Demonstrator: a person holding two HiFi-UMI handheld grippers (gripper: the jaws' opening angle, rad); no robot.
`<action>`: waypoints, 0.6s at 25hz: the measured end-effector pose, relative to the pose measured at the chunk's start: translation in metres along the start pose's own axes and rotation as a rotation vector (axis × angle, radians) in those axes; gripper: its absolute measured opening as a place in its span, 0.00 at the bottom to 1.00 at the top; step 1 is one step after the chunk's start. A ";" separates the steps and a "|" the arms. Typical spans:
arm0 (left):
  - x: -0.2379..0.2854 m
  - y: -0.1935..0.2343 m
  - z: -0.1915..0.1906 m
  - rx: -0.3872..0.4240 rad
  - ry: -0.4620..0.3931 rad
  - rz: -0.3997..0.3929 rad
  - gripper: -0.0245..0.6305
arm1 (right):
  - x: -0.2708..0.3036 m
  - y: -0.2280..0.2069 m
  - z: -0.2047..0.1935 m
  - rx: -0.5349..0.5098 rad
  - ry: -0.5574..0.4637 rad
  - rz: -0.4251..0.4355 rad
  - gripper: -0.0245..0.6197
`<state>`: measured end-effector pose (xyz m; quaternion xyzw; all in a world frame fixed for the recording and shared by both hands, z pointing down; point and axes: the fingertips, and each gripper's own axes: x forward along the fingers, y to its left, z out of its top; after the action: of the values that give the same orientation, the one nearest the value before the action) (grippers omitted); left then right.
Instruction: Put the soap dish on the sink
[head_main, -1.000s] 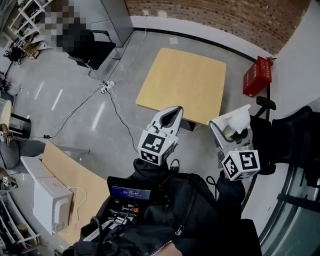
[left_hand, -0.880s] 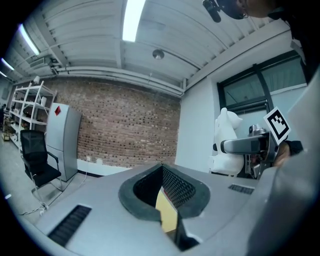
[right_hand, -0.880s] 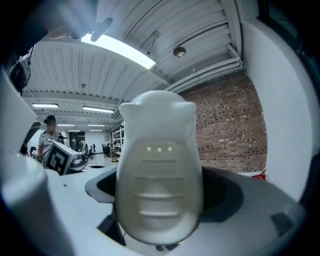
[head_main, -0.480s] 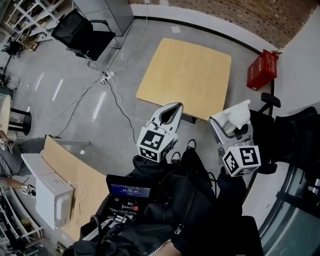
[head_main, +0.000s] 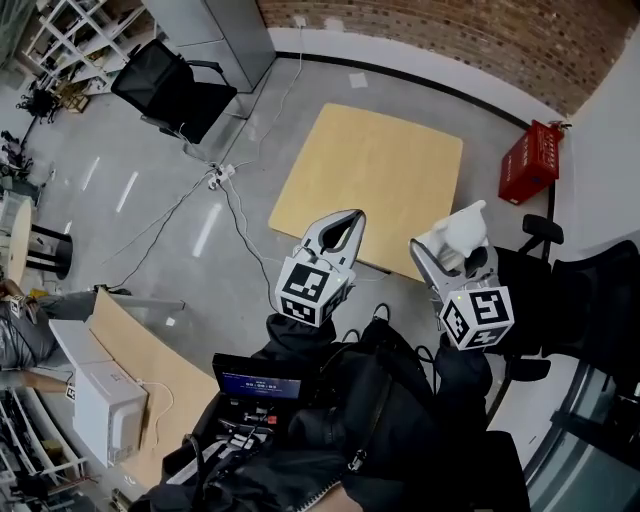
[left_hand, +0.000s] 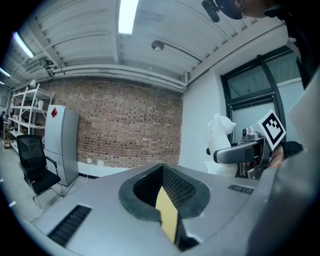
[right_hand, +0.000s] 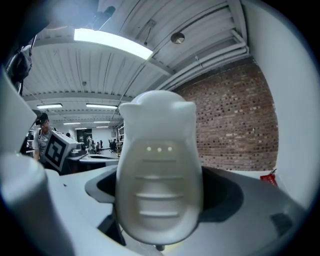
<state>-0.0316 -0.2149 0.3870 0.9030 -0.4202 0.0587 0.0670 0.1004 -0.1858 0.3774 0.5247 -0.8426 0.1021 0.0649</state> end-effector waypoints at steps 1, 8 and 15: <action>0.011 -0.002 0.003 0.004 0.001 0.000 0.04 | 0.005 -0.011 0.000 0.000 0.007 0.004 0.79; 0.074 -0.008 -0.007 -0.002 0.048 0.022 0.04 | 0.034 -0.065 -0.020 0.002 0.085 0.064 0.79; 0.101 -0.008 -0.026 -0.008 0.112 0.058 0.04 | 0.055 -0.094 -0.051 0.007 0.171 0.107 0.79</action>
<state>0.0383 -0.2815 0.4284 0.8854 -0.4422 0.1093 0.0924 0.1608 -0.2620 0.4483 0.4686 -0.8605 0.1527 0.1290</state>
